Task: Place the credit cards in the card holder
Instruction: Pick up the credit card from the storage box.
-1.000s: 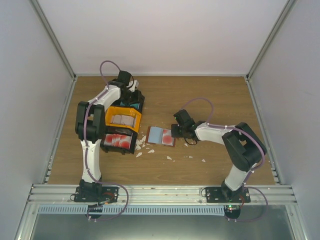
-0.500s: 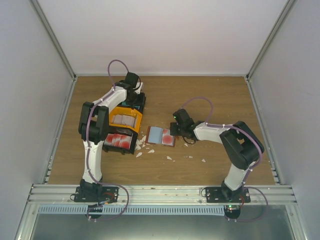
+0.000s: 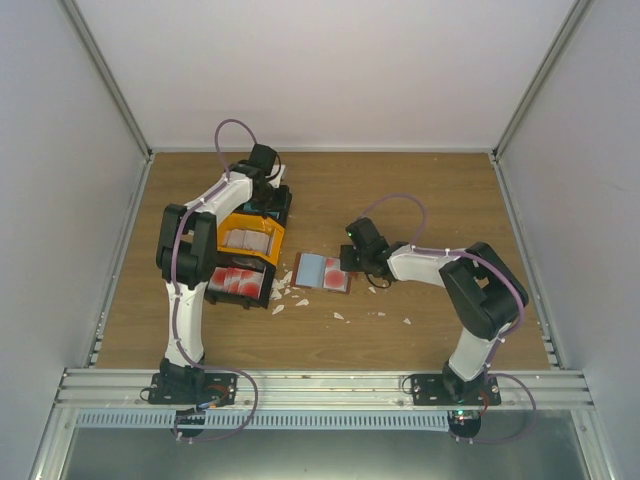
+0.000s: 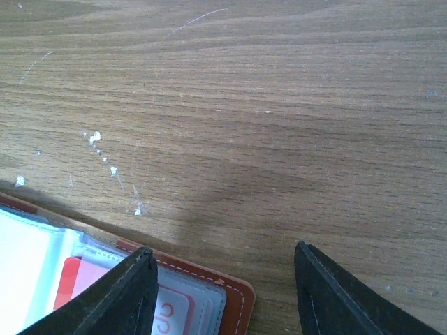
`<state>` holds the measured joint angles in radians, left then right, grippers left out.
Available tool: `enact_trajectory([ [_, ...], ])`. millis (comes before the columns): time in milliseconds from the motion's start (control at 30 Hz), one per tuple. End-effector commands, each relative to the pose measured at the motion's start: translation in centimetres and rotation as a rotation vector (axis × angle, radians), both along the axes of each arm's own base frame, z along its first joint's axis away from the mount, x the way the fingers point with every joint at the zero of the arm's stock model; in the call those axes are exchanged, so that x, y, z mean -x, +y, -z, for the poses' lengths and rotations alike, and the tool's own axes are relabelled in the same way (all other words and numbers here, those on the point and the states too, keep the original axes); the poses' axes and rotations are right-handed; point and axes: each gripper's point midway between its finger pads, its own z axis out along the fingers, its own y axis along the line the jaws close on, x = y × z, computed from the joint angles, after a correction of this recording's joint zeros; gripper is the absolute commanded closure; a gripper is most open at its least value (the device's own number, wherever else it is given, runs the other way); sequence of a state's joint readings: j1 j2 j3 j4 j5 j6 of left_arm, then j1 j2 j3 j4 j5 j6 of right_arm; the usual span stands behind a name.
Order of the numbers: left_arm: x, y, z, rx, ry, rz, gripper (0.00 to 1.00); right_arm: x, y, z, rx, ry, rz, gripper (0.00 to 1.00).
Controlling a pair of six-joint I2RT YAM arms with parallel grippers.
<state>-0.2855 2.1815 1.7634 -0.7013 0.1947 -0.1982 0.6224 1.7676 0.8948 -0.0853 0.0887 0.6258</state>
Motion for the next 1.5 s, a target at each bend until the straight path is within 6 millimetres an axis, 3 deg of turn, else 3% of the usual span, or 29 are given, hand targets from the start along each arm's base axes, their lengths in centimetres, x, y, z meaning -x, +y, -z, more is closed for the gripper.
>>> enact_trajectory([
  [0, 0.0, -0.6, -3.0, 0.029, -0.041, 0.024, 0.7, 3.0, -2.2, 4.3, 0.08, 0.153, 0.024, 0.45],
  [1100, 0.2, -0.4, -4.7, 0.039, -0.063, 0.03, 0.88, 3.3, -2.0, 4.5, 0.07, 0.17, 0.017, 0.45],
  [1467, 0.1, 0.5, -6.4, 0.001, -0.11, 0.012, 0.97, 2.9, -1.5, 2.5, 0.024, 0.136, 0.018, 0.45],
])
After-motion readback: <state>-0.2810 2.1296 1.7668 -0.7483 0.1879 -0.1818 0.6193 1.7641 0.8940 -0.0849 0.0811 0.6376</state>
